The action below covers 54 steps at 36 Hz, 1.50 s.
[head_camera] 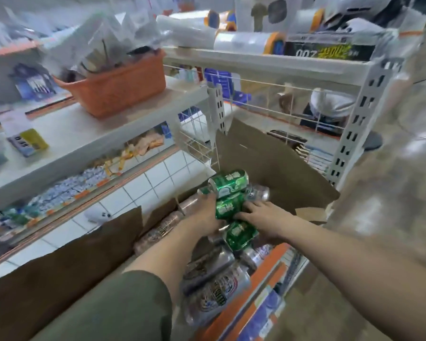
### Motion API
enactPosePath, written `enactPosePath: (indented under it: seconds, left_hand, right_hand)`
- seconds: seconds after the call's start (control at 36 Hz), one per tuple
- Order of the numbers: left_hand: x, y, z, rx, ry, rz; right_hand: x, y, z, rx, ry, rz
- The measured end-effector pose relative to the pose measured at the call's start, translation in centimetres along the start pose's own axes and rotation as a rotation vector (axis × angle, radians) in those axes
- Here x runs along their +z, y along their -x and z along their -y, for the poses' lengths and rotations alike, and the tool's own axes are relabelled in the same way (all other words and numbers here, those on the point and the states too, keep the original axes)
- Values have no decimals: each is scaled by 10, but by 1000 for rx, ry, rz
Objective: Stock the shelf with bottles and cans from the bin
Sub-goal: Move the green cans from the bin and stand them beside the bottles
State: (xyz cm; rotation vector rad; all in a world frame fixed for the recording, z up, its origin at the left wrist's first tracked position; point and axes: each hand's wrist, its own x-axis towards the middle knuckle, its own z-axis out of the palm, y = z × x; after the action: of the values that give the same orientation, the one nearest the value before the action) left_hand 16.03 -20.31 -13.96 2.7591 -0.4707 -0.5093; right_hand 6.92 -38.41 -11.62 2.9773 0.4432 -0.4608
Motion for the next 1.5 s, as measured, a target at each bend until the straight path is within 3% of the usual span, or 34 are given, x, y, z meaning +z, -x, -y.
enactPosePath:
  seconds: [0.19,0.39,0.67,0.83,1.06,1.28,1.5]
  left_hand:
    - [-16,19,-10,-6,67,22]
    - [-37,38,-9,14,104,21]
    - [-85,120,56,-11,158,-99]
    - [-114,202,118,-76,201,-217]
    - [-124,361,241,-294,176,-313]
    - [-118,526,356,-542,144,-353]
    - [-107,625,417,-739,246,-444]
  right_hand:
    - [5,-9,-3,-76,49,-41]
    - [10,1,-4,-43,-58,-99]
    - [-30,16,48,-8,-235,-138]
    - [-53,8,136,-21,-298,-230]
    - [-67,-3,326,-200,-512,-398]
    - [-63,13,514,-466,-673,-267]
    - [-65,22,634,-687,-666,-97]
